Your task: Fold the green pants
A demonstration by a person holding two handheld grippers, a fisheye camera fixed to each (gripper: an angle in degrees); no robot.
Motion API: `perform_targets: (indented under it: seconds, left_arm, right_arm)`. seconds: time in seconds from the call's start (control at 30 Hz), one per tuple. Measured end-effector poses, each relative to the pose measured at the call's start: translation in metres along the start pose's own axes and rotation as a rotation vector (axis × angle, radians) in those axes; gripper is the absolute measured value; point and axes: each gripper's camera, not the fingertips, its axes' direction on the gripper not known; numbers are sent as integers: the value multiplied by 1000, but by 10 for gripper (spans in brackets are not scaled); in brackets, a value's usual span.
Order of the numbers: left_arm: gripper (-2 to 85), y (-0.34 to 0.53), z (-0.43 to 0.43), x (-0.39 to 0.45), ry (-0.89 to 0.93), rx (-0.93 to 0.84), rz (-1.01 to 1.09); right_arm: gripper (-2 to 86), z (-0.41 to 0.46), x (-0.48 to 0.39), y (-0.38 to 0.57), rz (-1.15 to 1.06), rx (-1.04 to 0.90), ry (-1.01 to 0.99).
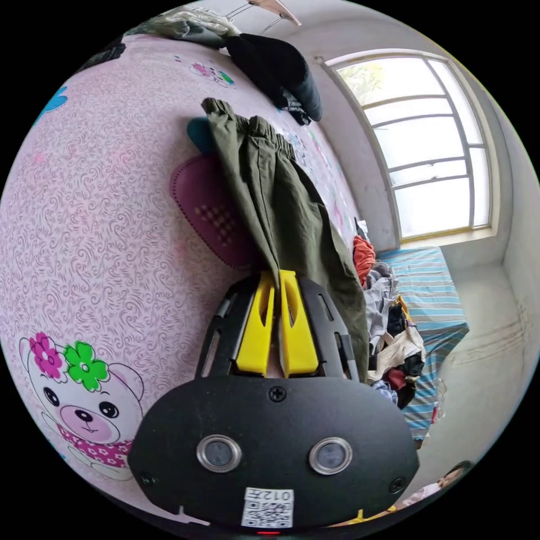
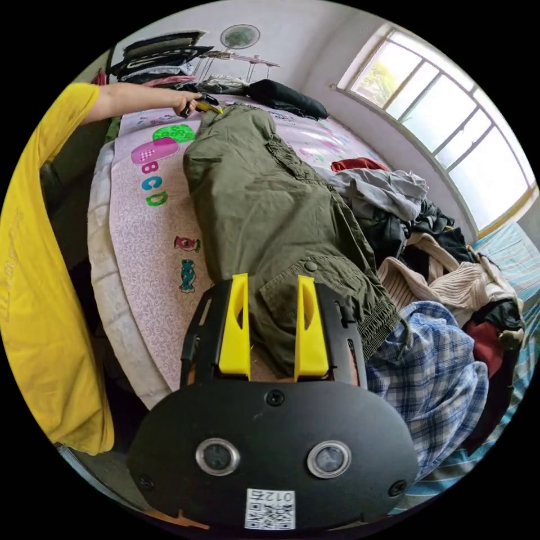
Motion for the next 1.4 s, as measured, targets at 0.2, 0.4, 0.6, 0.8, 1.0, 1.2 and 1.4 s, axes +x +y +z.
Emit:
perform_targets:
  seconds: [0.2,0.4,0.6,0.8,1.0,1.2,1.4]
  left_arm:
    - [30,22,-34,-10,-7,40,41]
    - [37,74,-107,-23,-26,9,68]
    - [43,197,-190,-64,76,-13,85]
    - [38,293,-242,-137,147,-3,21]
    - [28,322,-335,-177,22,322,-26]
    - [67,275,-369,-155,-29,236,21]
    - [78,233,-334,-185,-82,91,-163]
  right_arm:
    - [43,36,-8,-8,-95,-60,-18]
    - [4,31,10,-1,-212,-168,-199]
    - [1,24,35,32,-282,-314,-323]
    - [3,39,56,55,-139,-306,-435]
    - [5,34,56,64,-12,-305,-399]
    - [3,-13,59,86,258,42,-285]
    - [1,-30,30,94,365,275,-315]
